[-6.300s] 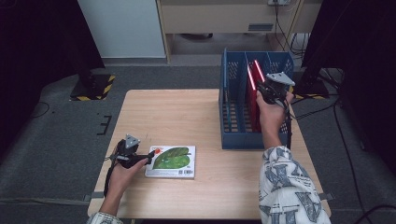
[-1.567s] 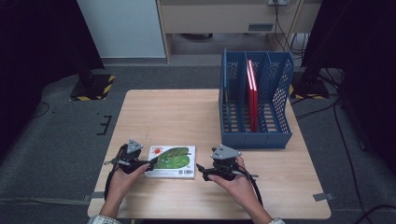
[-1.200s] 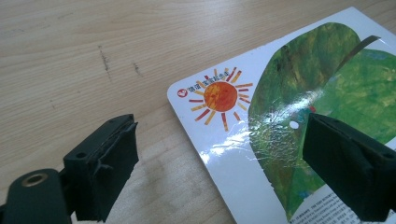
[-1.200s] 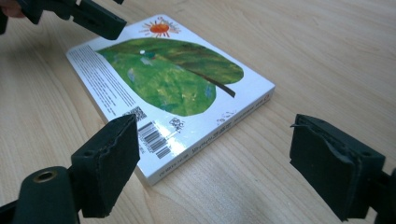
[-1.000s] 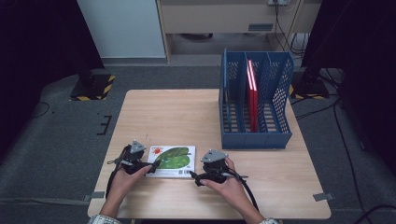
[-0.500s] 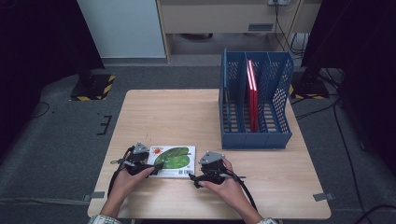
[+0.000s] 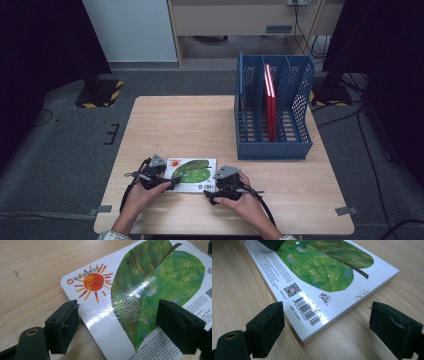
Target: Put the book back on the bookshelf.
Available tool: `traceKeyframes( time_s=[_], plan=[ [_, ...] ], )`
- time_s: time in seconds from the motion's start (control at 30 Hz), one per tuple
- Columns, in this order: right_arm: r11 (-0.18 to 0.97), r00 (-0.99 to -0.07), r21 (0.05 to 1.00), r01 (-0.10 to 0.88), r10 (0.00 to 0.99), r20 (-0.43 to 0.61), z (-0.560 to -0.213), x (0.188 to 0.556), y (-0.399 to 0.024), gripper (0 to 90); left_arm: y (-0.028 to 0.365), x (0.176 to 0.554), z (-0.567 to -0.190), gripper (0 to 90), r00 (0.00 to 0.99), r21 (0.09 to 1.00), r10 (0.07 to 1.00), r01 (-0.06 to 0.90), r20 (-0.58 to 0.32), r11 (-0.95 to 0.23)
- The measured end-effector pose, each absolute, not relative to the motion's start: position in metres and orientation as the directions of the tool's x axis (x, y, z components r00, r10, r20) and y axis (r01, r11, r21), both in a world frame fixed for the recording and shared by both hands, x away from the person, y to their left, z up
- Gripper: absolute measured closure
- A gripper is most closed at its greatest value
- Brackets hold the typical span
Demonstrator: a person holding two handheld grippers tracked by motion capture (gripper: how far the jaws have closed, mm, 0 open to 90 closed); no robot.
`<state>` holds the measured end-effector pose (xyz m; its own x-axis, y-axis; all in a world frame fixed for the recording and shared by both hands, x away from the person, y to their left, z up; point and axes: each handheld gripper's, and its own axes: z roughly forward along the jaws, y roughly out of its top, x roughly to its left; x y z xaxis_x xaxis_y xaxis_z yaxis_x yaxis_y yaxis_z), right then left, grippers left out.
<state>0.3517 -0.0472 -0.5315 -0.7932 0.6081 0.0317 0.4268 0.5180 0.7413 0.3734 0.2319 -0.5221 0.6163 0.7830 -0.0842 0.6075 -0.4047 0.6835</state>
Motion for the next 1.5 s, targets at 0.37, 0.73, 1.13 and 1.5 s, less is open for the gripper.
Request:
traceKeyframes(
  time_s=[0.37, 0.73, 1.13, 1.5],
  plan=[
    [0.508, -0.785, 0.74, 0.441, 0.618, 0.043, -0.53, 0.349, -0.062, 12.5, 0.219, 0.369, -0.522, 16.6, 0.626, 0.682, 0.776, 0.603, -0.082, -0.414],
    [0.51, -0.784, 0.731, 0.453, 0.619, 0.054, -0.531, 0.35, -0.071, 11.3, 0.212, 0.366, -0.522, 16.3, 0.63, 0.679, 0.772, 0.603, -0.084, -0.418],
    [0.518, -0.788, 0.726, 0.452, 0.613, 0.053, -0.532, 0.35, -0.075, 12.5, 0.213, 0.374, -0.52, 14.7, 0.65, 0.694, 0.757, 0.576, -0.068, -0.433],
    [0.53, -0.797, 0.722, 0.445, 0.602, 0.049, -0.534, 0.346, -0.066, 10.5, 0.219, 0.402, -0.517, 12.2, 0.678, 0.684, 0.73, 0.57, -0.079, -0.456]
  ],
)
